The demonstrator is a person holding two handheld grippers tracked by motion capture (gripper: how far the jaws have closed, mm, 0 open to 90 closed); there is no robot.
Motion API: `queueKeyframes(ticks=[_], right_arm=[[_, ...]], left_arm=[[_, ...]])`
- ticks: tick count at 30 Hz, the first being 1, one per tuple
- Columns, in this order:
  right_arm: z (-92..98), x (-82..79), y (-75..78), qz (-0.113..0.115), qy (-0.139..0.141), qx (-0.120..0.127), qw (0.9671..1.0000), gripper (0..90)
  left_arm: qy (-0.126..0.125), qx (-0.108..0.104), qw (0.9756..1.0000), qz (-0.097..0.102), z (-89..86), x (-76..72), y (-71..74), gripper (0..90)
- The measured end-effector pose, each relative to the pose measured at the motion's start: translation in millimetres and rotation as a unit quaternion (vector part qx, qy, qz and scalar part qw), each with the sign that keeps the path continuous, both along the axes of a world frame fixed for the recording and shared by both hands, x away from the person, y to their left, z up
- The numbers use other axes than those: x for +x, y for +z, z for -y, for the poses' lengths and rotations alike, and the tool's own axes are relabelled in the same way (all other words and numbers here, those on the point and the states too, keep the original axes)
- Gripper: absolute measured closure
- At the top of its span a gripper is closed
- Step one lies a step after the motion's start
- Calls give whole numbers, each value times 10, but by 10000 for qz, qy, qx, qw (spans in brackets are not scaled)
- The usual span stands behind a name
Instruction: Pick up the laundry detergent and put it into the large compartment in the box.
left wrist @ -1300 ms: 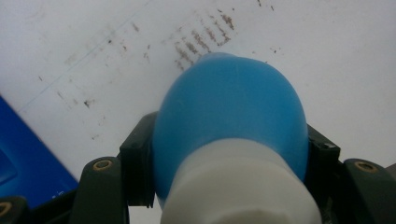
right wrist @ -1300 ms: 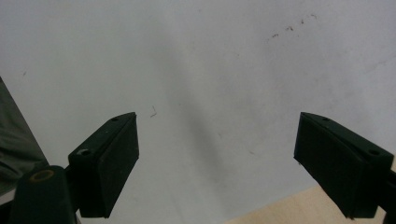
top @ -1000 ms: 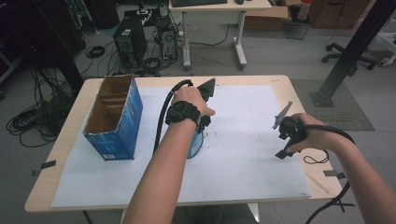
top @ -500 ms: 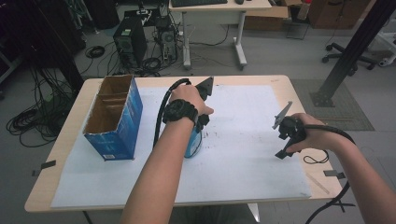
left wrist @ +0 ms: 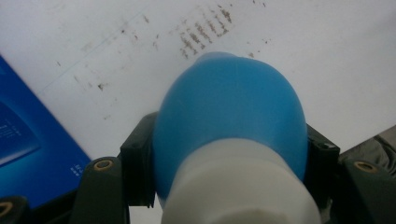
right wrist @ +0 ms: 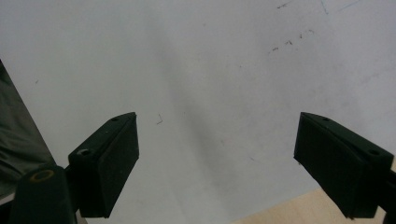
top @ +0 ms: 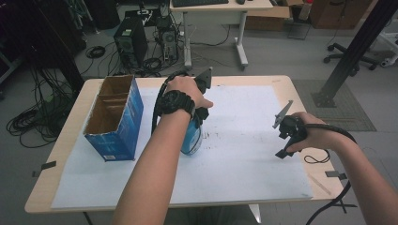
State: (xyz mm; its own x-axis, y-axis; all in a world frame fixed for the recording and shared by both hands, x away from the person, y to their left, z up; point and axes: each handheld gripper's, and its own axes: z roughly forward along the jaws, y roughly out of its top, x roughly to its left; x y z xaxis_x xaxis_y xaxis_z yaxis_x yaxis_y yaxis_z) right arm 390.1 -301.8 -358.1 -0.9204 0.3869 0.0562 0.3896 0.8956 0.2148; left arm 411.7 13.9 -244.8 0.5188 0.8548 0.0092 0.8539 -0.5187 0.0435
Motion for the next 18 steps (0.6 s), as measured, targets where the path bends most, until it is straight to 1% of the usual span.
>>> queueKeyframes(ticks=[3, 4, 7, 9, 10, 15, 18], right_arm=[[-8, 4, 15, 21, 16, 15, 10000, 139], [-8, 4, 15, 21, 16, 15, 10000, 139], [-19, 8, 44, 22, 14, 28, 10000, 139], [-29, 9, 51, 11, 19, 12, 10000, 139], [-34, 10, 53, 7, 27, 12, 10000, 139], [-54, 21, 70, 2, 35, 19, 10000, 139], [-57, 24, 82, 11, 39, 21, 10000, 139]], left_arm=[[42, -24, 10000, -4, -8, 1, 74, 376], [42, -24, 10000, -4, -8, 1, 74, 376], [59, -36, 10000, -16, -25, 2, 159, 375], [56, -34, 10000, -26, -31, 3, 181, 376], [85, -37, 10000, -26, -39, 4, 220, 376], [37, -8, 10000, 10, -65, 4, 332, 376], [57, -18, 10000, 7, -77, 3, 360, 376]])
